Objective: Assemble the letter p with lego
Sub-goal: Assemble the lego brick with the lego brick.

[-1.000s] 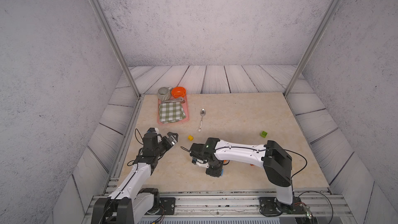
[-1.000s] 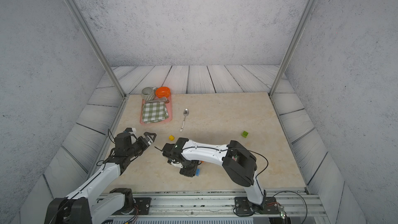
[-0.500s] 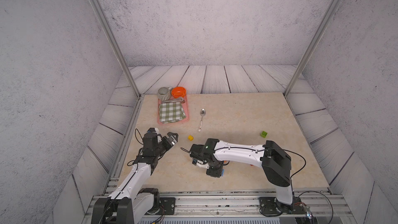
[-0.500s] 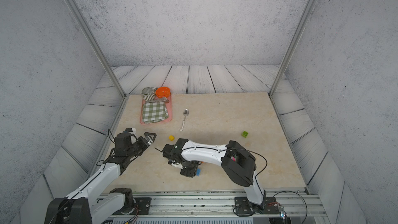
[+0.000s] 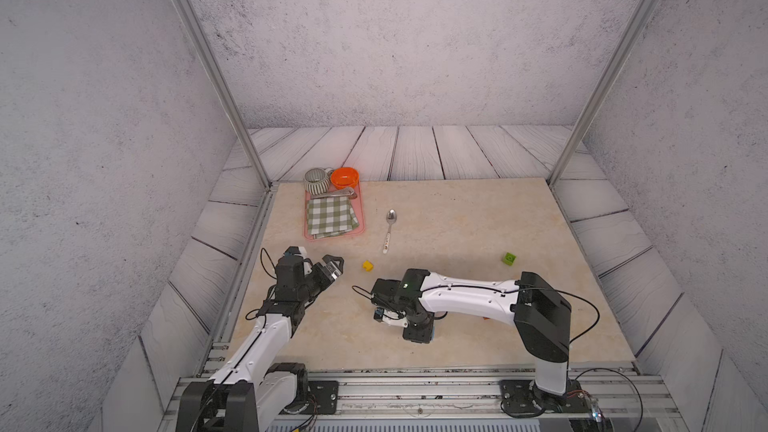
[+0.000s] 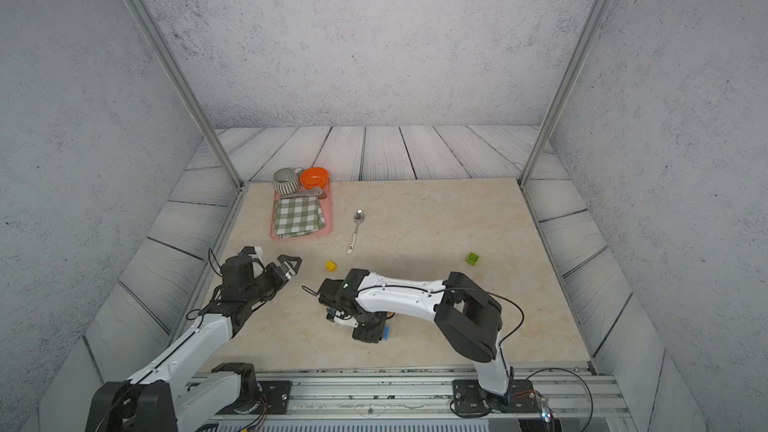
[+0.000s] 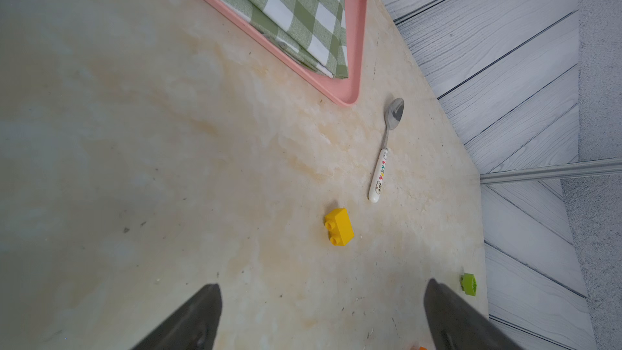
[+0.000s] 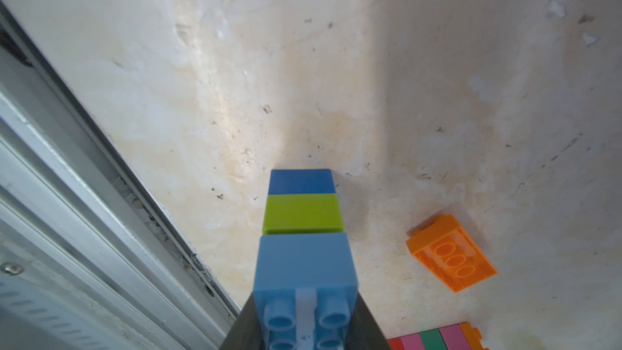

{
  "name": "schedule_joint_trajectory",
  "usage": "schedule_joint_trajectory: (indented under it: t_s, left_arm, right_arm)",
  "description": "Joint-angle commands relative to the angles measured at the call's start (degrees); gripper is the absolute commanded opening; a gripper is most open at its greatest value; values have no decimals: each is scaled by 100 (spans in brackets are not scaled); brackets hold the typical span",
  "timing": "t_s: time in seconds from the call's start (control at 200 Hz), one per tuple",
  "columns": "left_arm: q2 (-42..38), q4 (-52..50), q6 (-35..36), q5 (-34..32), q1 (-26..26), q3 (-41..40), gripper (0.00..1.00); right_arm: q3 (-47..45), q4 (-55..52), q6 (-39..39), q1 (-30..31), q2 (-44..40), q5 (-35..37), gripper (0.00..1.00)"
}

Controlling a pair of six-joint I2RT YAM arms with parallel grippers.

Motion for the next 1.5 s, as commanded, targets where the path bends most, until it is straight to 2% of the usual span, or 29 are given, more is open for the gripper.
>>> schedule_joint_trajectory:
  t_s: [0.0,0.26,0.425,0.586,0.746,0.871,1.036,1.211,1.351,1.491]
  left_arm:
    - [-14,4,100,-20,48,-22,98]
    - [-15,-6,103,-37,49,-23,98]
    - [-42,-15,98,-37,47,-21,98]
    - [-48,-23,104,-45,47,-14,98]
    - [-63,-30,112,-47,51,-16,98]
    - [-77,-46,107,-56,46,-11,98]
    - [-37,-69,189,48,51,33,98]
    - [170,-42,393,308,20,160,98]
    - [388,-50,473,348,-80,271,98]
    - [595,-316,726,64,-466,527,98]
  right_arm:
    - [-432,-190,-183,-1,517,21,0]
    - [-450,-204,-274,48,1123,-13,0]
    - [-426,-131,-192,49,1176,-219,0]
    - [-423,-173,-145,57,1371,-159,0]
    - [-326,-169,-72,48,1221,-155,0]
    - [-161,-223,22,50,885,-29,21]
    - [0,-159,216,14,136,377,53]
    - [-70,237,317,-65,-711,421,72]
    - [-367,665,478,-143,-1275,464,81]
    - [-910,1347,821,-343,-1922,385,91]
